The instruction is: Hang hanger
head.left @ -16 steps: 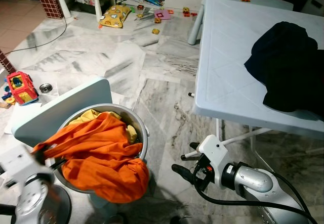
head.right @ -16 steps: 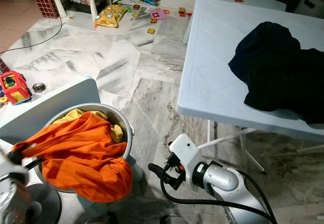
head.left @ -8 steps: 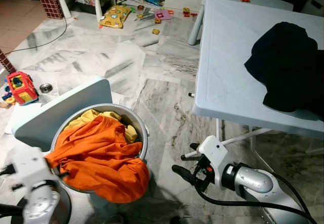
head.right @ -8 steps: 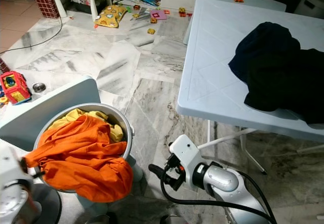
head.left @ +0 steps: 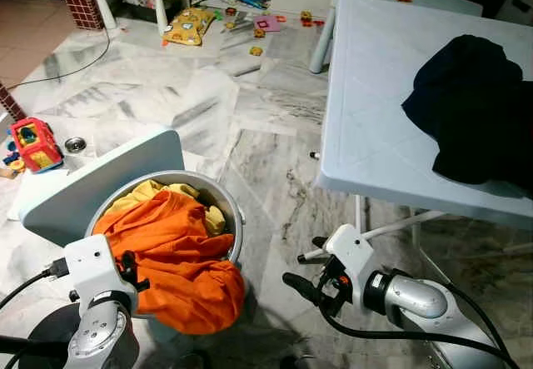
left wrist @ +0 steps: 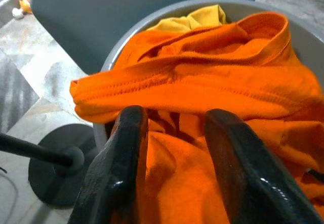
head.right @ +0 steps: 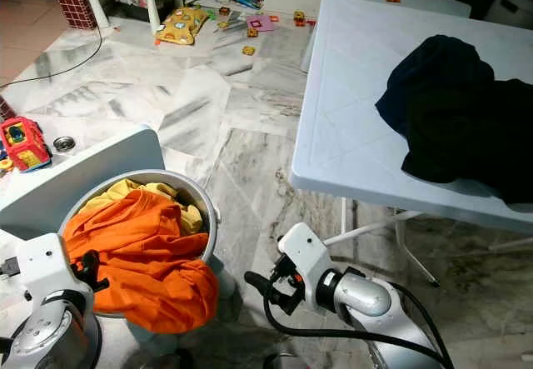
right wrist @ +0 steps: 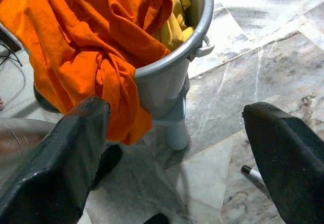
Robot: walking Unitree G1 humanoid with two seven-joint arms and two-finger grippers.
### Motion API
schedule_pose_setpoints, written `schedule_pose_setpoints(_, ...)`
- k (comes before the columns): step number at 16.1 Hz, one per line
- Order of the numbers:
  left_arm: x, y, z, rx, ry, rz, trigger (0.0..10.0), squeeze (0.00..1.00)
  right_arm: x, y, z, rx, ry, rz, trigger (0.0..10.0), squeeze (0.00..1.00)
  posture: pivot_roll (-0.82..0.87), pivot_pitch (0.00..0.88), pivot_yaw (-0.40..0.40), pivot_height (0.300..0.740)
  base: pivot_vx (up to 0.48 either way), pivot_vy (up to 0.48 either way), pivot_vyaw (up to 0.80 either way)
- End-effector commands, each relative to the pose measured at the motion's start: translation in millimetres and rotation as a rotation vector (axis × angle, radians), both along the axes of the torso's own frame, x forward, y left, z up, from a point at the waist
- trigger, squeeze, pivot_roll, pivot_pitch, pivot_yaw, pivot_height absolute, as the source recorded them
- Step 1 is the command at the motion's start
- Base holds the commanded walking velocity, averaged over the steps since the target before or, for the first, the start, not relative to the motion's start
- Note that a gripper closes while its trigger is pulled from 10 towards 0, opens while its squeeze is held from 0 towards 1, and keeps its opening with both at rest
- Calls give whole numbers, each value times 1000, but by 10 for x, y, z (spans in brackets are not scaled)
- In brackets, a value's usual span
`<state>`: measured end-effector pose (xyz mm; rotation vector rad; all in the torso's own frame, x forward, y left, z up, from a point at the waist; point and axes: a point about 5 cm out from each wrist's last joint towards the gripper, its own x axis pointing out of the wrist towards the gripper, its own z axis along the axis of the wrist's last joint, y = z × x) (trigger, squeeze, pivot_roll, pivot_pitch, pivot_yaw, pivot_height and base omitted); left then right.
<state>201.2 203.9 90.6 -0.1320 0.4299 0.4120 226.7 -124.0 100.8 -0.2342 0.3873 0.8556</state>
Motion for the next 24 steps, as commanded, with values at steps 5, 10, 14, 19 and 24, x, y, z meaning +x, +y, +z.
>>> schedule_pose_setpoints(5,195,89,-87,-19,2,-8,10000,1000,7,4,-12,-7,-7,-2,10000,0,-102,172,-66,740,0,0,0)
schedule_pose_setpoints(10,520,39,-126,-69,-28,-22,10000,1000,13,-12,5,-17,-19,0,10000,0,-133,166,-63,740,0,0,0)
schedule_pose_setpoints(14,676,-158,-216,-189,-34,21,10000,1000,-29,-22,4,-22,-19,-4,10000,0,-150,164,-59,740,0,0,0)
schedule_pose_setpoints(19,772,-164,-331,-280,-26,116,10000,1000,-68,-53,14,-32,-19,0,10000,0,-178,171,-59,740,0,0,0)
schedule_pose_setpoints(24,764,-144,-351,-334,-45,213,8118,0,-99,-45,3,-33,-11,-2,10000,0,-178,179,-56,740,0,0,0)
